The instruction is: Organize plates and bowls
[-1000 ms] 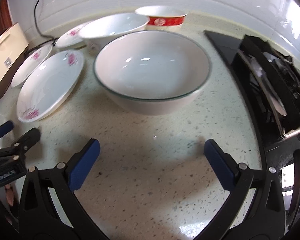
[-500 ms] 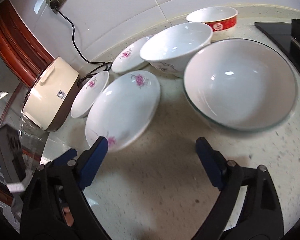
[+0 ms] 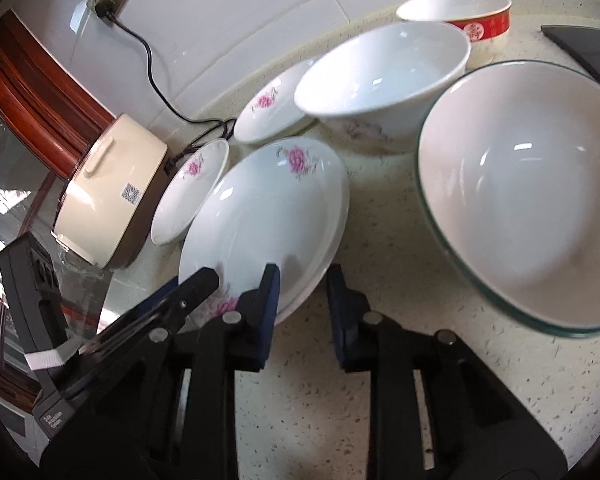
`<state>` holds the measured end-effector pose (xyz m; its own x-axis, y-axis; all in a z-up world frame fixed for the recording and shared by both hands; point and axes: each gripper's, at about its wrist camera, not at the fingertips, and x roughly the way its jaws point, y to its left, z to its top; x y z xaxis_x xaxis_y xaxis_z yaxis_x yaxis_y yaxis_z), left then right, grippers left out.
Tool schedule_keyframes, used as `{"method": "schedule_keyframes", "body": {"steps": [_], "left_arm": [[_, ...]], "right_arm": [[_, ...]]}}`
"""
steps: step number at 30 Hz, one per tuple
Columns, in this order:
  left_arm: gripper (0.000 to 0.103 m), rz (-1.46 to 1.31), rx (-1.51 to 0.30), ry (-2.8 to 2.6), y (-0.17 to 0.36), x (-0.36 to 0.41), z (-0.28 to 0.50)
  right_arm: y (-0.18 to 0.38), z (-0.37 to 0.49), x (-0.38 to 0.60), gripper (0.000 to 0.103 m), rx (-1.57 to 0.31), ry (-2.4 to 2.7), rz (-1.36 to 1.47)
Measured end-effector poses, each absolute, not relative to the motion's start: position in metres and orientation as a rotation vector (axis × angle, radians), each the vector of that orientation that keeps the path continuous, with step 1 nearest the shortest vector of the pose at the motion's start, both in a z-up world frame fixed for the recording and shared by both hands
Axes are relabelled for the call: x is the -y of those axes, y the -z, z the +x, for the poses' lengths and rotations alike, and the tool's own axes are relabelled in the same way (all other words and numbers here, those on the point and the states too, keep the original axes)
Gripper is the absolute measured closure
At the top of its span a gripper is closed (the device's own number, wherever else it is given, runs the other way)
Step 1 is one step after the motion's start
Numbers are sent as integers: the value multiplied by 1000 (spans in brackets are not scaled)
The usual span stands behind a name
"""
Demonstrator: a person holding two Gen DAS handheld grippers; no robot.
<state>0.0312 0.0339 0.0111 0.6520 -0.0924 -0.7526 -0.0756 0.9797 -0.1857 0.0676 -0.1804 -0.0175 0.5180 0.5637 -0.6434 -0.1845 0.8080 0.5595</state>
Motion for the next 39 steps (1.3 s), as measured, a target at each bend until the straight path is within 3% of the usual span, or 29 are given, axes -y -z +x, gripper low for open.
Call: {"method": "schedule_keyframes", "body": {"steps": [2, 4, 13, 39], "left_arm": [[75, -220, -855, 37, -11, -34, 31], [80, -241, -857, 27, -12, -35, 28], [80, -261, -816, 0, -22, -48, -3], [81, -289, -717, -156, -42, -127, -97]], "right_arm": [[16, 64, 180, 77, -914, -478, 440], [12, 60, 178, 78, -885, -490, 424], [1, 34, 164, 78, -791, -568, 350], [-5, -27, 65, 78, -813, -689, 261]]}}
